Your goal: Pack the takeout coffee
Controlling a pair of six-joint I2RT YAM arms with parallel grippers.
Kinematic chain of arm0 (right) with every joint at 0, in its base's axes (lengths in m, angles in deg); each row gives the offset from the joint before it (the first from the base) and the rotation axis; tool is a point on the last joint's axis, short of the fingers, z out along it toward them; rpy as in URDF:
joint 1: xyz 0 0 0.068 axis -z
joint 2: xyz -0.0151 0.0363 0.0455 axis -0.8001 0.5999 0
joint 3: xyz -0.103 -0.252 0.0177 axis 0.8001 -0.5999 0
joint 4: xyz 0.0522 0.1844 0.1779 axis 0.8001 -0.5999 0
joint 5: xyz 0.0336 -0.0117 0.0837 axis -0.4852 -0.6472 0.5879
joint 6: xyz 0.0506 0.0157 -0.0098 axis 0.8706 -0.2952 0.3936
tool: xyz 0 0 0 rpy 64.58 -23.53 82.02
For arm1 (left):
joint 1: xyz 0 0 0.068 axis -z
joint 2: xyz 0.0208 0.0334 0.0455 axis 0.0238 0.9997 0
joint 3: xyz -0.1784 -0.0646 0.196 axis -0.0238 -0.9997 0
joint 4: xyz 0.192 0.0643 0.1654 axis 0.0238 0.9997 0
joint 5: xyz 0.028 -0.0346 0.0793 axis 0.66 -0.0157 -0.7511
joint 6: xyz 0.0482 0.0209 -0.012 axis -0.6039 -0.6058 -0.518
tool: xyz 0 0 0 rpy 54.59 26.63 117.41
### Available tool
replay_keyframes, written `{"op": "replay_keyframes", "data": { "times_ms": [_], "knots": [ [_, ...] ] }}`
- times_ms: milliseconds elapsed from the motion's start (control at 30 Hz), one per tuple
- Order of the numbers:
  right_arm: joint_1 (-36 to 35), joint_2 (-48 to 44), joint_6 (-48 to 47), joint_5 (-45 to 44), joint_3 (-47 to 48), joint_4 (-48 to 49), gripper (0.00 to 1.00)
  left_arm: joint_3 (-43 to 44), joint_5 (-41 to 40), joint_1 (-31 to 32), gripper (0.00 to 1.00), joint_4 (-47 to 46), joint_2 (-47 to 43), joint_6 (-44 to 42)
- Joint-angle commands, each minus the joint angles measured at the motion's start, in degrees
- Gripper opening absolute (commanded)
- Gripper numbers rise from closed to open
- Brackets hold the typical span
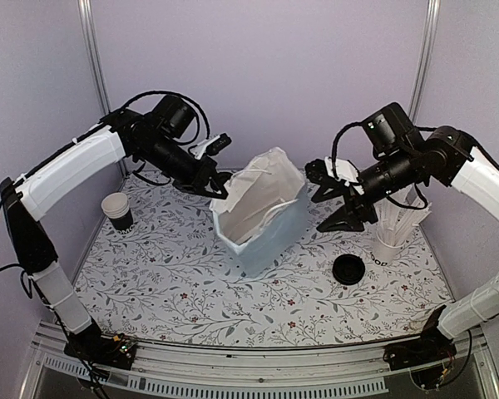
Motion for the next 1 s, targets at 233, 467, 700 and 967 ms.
{"op": "replay_keyframes", "data": {
  "times_ms": [233,467,700,967],
  "knots": [
    [-4.6,10.0,-6.5,-2.2,16.8,-1.3,0.68,1.8,5.5,-1.0,0.0,0.1,1.1,0.8],
    [-3.9,11.4,-10.8,-9.4,20.4,-3.2,0.67,1.0,6.1,-1.5,0.0,0.1,0.4,0.2],
    [-1.5,9.3,-17.3,-14.0,16.4,-10.7,0.83,-1.7,8.0,-2.0,0.0,-0.3,-2.6,0.0],
    [-1.6,7.2,-19.2,-15.6,11.4,-10.1,0.9,-3.3,8.7,-2.2,0.0,-0.3,-3.7,-0.3]
  ]
}}
